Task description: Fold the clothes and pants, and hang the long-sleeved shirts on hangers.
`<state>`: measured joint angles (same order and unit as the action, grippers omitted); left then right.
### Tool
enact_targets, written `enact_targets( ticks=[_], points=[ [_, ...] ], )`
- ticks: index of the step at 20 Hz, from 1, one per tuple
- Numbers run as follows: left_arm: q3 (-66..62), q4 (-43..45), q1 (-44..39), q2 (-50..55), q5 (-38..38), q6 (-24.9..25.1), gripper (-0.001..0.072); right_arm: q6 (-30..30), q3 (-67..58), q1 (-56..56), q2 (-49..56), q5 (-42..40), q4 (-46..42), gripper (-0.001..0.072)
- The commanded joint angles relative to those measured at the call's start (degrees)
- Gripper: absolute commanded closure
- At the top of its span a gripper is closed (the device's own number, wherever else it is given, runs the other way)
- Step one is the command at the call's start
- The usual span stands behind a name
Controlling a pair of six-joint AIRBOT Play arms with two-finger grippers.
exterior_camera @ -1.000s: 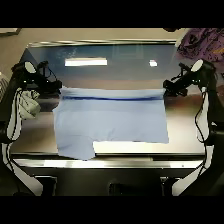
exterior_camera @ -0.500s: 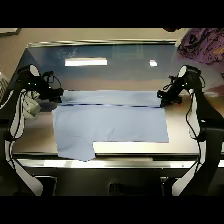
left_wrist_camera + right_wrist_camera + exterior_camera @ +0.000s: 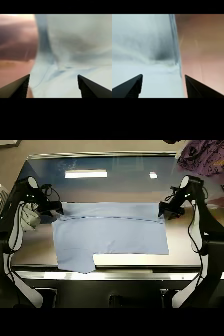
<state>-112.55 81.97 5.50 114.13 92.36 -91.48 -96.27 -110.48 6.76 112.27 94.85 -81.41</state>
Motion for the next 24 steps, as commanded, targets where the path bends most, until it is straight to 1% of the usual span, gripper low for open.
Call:
enact_targets(
  ticks=[1,2,4,7,8,10,12,13,16,19,23,24],
  points=[
    [0.81,-1.29,4.44,-5.95,1.97,-0.61,0.0021,3.80,0.55,5.38,-5.62,0.17,4.61,0.0110],
    [3.19,-2.69,6.95,-8.81,2.14,-0.59,0.0022,5.60,2.69,8.74,-7.91,-0.31,8.63,0.0110],
    [14.49,-5.60,13.14,-16.94,1.05,-0.24,0.0023,9.27,12.48,15.93,-13.90,-3.19,16.44,0.0111],
    [42.99,-13.09,22.49,-33.27,-5.77,3.43,0.0036,15.37,33.20,24.11,-24.06,-9.20,25.33,0.0111],
    [52.02,-15.91,24.65,-38.40,-8.00,4.81,0.0036,16.76,39.76,25.59,-27.21,-11.26,26.82,0.0111],
    [69.20,-22.16,27.50,-48.57,-13.05,7.61,0.0036,18.18,49.59,26.18,-32.26,-14.62,27.15,0.0111],
    [80.98,-27.15,27.87,-55.95,-16.63,12.00,0.0036,18.91,56.06,26.18,-35.67,-16.37,28.00,0.0112],
    [85.07,-28.89,27.87,-58.38,-17.64,13.22,0.0036,19.23,58.12,26.18,-36.89,-16.81,28.02,0.0112],
    [92.50,-30.64,27.39,-61.99,-18.64,16.26,0.0037,19.39,59.41,26.18,-37.88,-16.90,28.89,0.0112],
    [93.04,-32.63,25.11,-61.81,-20.28,16.96,0.0038,19.37,59.41,26.18,-37.88,-16.94,30.38,0.0112],
    [93.13,-32.96,22.99,-60.67,-20.44,16.98,0.0050,19.37,59.41,26.18,-37.88,-16.79,30.40,0.0119],
    [93.18,-32.96,22.53,-60.19,-20.41,16.96,0.0163,19.37,59.41,26.18,-37.88,-16.79,30.40,0.0122]
  ],
)
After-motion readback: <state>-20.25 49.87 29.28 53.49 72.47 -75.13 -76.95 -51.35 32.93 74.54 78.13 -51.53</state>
